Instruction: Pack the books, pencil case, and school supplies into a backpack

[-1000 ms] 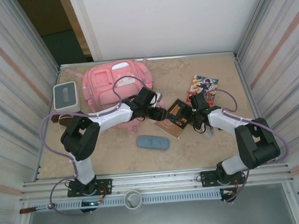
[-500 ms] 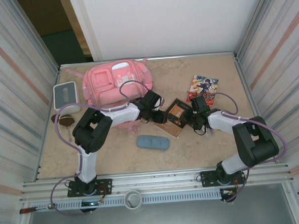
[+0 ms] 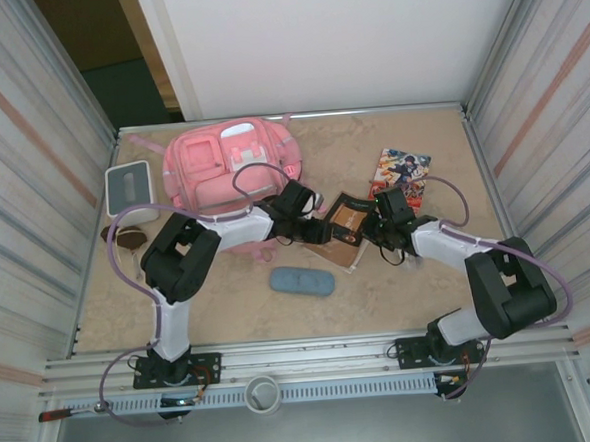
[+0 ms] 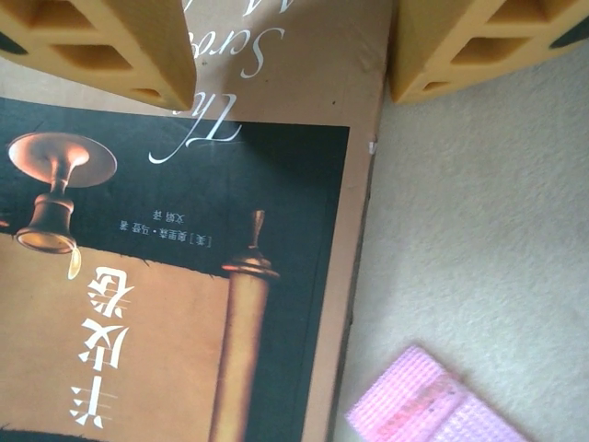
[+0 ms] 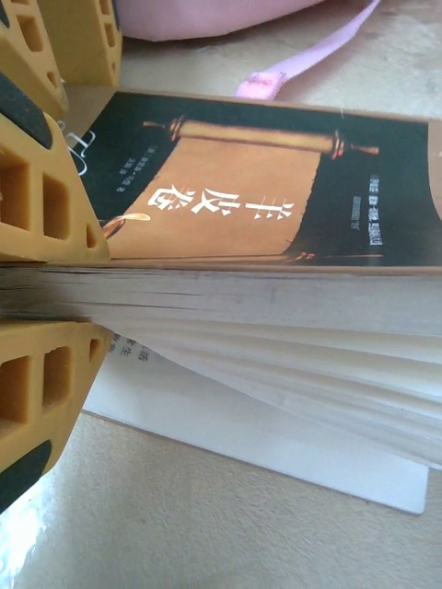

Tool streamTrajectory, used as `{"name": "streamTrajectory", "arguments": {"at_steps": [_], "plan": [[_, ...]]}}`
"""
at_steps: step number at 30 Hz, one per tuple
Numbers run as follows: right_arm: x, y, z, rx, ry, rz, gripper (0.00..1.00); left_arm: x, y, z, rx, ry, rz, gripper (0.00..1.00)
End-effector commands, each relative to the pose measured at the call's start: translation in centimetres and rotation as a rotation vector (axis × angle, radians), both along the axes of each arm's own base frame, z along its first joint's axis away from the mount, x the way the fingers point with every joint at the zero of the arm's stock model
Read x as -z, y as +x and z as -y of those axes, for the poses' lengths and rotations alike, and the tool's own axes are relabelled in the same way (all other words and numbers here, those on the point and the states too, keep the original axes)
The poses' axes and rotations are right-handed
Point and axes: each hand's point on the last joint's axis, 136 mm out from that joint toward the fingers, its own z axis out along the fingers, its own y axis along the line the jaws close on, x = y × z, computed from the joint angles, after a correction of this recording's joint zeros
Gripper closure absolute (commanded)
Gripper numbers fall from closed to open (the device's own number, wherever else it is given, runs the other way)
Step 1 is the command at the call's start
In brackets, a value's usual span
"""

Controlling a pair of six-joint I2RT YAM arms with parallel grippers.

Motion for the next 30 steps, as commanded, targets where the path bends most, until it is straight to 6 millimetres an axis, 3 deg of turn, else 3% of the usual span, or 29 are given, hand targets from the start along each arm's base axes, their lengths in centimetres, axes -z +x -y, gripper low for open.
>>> {"name": "streamTrajectory", "arguments": {"at_steps": [1,7,13,19,23,26,29,30], "plan": [[-4.5,1.1,-0.2,-0.08,-0.038,0.134,1.0,-4.5,-0.8,1.0,0.053,-0.106,0.09,0.39],[-13.3,1.1,-2.1,-0.256,0.06,0.358,1.0,-12.6,-0.7,-2.0,0.03,-0.217,0.312,0.3],[-22.6,-0.8,-4.0,-0.41,0.219,0.568,1.0,-20.2,-1.9,-5.9,-0.029,-0.434,0.395,0.15],[-29.3,-3.6,-7.5,-0.579,0.413,0.694,1.0,-24.7,-3.6,-7.4,0.001,-0.624,0.315,0.05],[-31.8,-5.2,-10.0,-0.68,0.489,0.743,1.0,-26.1,-4.7,-7.3,0.039,-0.663,0.284,0.02],[-32.5,-5.9,-11.5,-0.733,0.536,0.746,1.0,-27.2,-5.3,-7.6,0.041,-0.73,0.273,0.04],[-32.1,-5.7,-12.1,-0.741,0.555,0.727,1.0,-28.5,-5.8,-7.9,0.047,-0.804,0.273,0.17],[-31.9,-5.5,-12.2,-0.742,0.557,0.721,1.0,-28.7,-6.0,-8.1,0.045,-0.817,0.272,0.25]]}}
